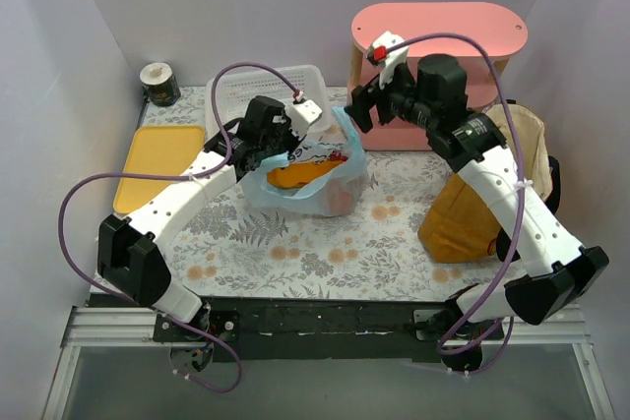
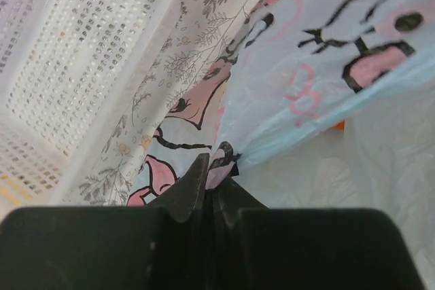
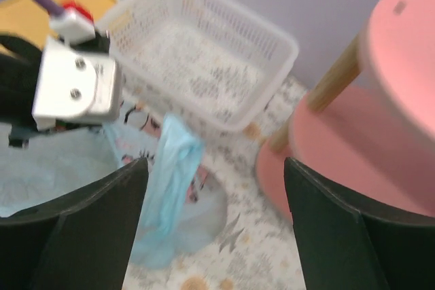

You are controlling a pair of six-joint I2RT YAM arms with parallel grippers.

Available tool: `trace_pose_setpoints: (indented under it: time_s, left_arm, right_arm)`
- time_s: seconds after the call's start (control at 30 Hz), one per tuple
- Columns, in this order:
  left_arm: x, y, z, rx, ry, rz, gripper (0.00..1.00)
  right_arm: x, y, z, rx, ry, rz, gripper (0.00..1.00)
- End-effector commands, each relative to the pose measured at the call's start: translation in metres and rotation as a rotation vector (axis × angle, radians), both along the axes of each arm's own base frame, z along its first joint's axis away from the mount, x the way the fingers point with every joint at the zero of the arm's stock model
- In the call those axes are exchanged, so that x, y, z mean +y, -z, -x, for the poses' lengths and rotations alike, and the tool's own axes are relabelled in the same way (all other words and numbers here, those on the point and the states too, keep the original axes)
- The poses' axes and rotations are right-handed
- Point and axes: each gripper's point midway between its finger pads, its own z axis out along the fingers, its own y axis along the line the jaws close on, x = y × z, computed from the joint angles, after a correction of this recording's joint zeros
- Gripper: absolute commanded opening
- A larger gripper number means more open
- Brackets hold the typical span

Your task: Untie the knot of the grocery bags and take out the mixed food

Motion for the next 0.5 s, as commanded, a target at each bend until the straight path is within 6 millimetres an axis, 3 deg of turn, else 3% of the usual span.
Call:
trace_pose_setpoints:
  time_s: [0.0, 0.07, 0.13, 0.2, 0.3, 0.37, 0.4, 0.47]
  left_arm:
    - [0.021, -0.061, 0.0, -0.057, -0.136, 0.146, 0.0]
    - [0.024, -0.075, -0.003, -0.065, -0.153, 0.18, 0.0]
    - [0.024, -0.08, -0.004, -0.07, -0.144, 0.184, 0.0]
    - [0.022, -0.089, -0.006, -0.087, -0.146, 0.204, 0.0]
    - [0.023, -0.093, -0.007, -0.095, -0.153, 0.212, 0.0]
    - [0.023, -0.095, -0.004, -0.097, -0.15, 0.217, 0.0]
    - [0.024, -0.093, -0.003, -0.093, -0.149, 0.217, 0.0]
    - [0.025, -0.098, 0.003, -0.097, -0.147, 0.234, 0.0]
  right_arm:
    - [0.019, -0.144, 0.014, -0.403, -0.162, -0.143, 0.88]
    - [0.04, -0.155, 0.044, -0.424, -0.335, -0.195, 0.84]
    - [0.062, -0.141, 0.07, -0.396, -0.47, -0.21, 0.77]
    - [0.085, -0.114, 0.098, -0.332, -0.603, -0.199, 0.65]
    - [0.104, -0.088, 0.136, -0.263, -0.751, -0.187, 0.53]
    - [0.111, -0.07, 0.149, -0.242, -0.772, -0.159, 0.45]
    - [0.117, -0.062, 0.162, -0.232, -0.804, -0.145, 0.34]
    - [0.117, -0.049, 0.167, -0.225, -0.806, -0.097, 0.26]
